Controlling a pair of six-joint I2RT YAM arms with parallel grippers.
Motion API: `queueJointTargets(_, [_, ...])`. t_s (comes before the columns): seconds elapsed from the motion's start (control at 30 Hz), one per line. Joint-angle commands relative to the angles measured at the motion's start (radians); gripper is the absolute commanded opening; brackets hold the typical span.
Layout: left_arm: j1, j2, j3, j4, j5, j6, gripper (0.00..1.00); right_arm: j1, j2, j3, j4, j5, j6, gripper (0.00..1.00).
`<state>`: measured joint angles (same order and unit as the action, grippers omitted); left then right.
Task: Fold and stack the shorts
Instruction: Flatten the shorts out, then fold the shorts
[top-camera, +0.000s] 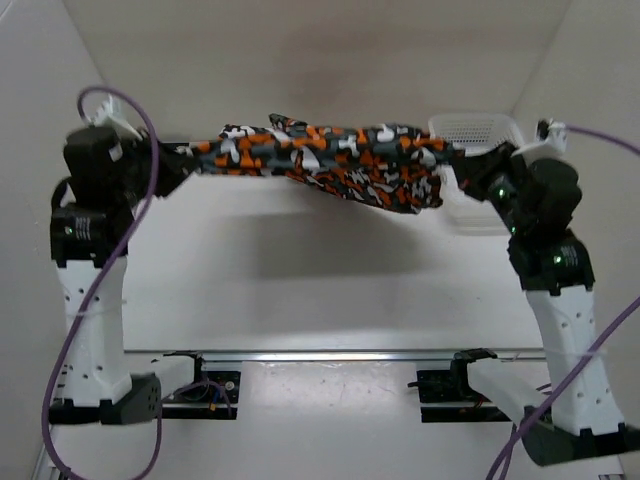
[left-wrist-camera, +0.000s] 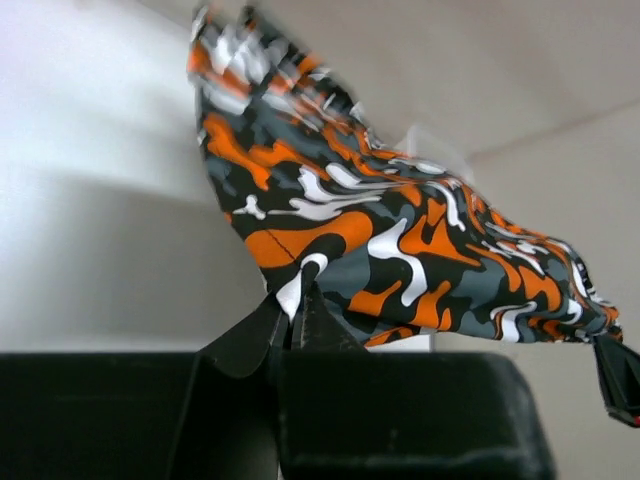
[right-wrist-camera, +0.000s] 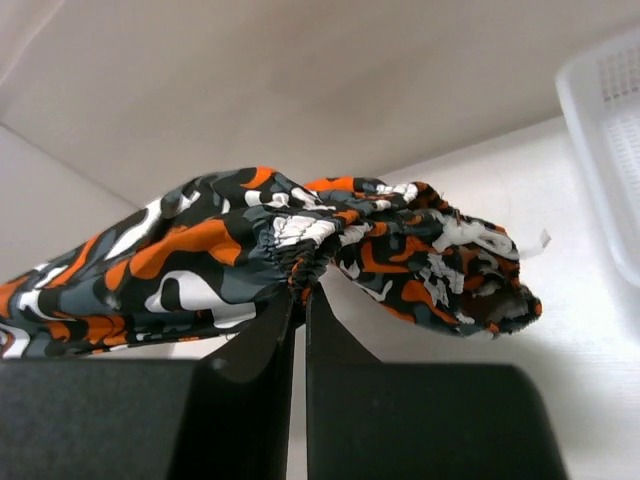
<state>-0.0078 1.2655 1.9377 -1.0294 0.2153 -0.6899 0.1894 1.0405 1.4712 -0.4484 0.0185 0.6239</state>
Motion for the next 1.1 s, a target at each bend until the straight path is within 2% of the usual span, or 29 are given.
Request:
queueJointTargets(0.0, [0.014, -0.092, -0.367, 0.080, 0.005, 0.038, 0.10, -0.019, -0.093, -0.269, 0.005, 0.061, -0.078, 0.00])
queueJointTargets(0.03, [-0.003, -0.122, -0.466, 0.094, 0.018, 0.027, 0.10, -0.019, -0.123, -0.410, -0.006, 0.061, -0.078, 0.00])
queueJointTargets(0.07, [-0.029, -0.179, -0.647, 0.106, 0.018, 0.006, 0.10, -0.019, -0.152, -0.476, -0.038, 0.061, -0.078, 0.00])
queueJointTargets(0.13, [-0.050, -0.234, -0.822, 0.146, 0.018, -0.029, 0.10, -0.019, -0.230, -0.596, -0.082, 0.087, -0.047, 0.00])
queueJointTargets(0.17, [-0.067, -0.279, -0.956, 0.158, 0.030, -0.046, 0.10, -0.019, -0.264, -0.682, -0.148, 0.096, 0.003, 0.00])
queueJointTargets(0.2, [-0.067, -0.296, -1.005, 0.158, 0.030, -0.075, 0.10, -0.019, -0.273, -0.712, -0.183, 0.097, 0.035, 0.00])
queueJointTargets(0.33, [-0.101, -0.344, -1.109, 0.158, 0.021, -0.076, 0.10, -0.019, -0.252, -0.758, -0.269, -0.019, 0.126, 0.00])
queueJointTargets(0.5, [-0.110, -0.335, -1.080, 0.134, 0.012, -0.066, 0.10, -0.019, -0.181, -0.744, -0.282, -0.065, 0.135, 0.00])
queueJointTargets(0.67, [-0.110, -0.325, -0.952, 0.086, -0.031, -0.057, 0.10, -0.019, -0.172, -0.631, -0.305, -0.043, 0.083, 0.00])
queueJointTargets(0.7, [-0.110, -0.315, -0.910, 0.071, -0.046, -0.045, 0.10, -0.019, -0.172, -0.561, -0.315, -0.032, 0.060, 0.00])
queueJointTargets(0.8, [-0.090, -0.262, -0.662, -0.015, -0.097, -0.001, 0.10, -0.019, -0.172, -0.429, -0.342, -0.023, 0.016, 0.00])
queueJointTargets(0.83, [-0.074, -0.233, -0.587, -0.035, -0.106, 0.009, 0.10, -0.019, -0.162, -0.332, -0.352, -0.037, -0.016, 0.00])
queueJointTargets(0.87, [-0.073, -0.220, -0.425, -0.053, -0.116, 0.032, 0.10, -0.019, -0.162, -0.283, -0.364, -0.049, -0.032, 0.00])
queueJointTargets(0.9, [-0.060, -0.210, -0.345, -0.066, -0.140, 0.032, 0.10, -0.019, -0.152, -0.235, -0.365, -0.064, -0.048, 0.00])
queueJointTargets(0.93, [-0.049, -0.201, -0.269, -0.066, -0.151, 0.032, 0.10, -0.019, -0.152, -0.148, -0.365, -0.083, -0.078, 0.00])
queueJointTargets(0.97, [-0.049, -0.187, -0.126, -0.076, -0.162, 0.041, 0.10, -0.019, -0.152, -0.106, -0.365, -0.124, -0.090, 0.00])
queueJointTargets(1.03, [-0.049, -0.175, 0.002, -0.077, -0.183, 0.050, 0.10, -0.019, -0.152, 0.011, -0.365, -0.176, -0.128, 0.00])
queueJointTargets(1.07, [-0.049, -0.175, 0.114, -0.077, -0.183, 0.050, 0.10, -0.019, -0.152, 0.049, -0.365, -0.205, -0.141, 0.00])
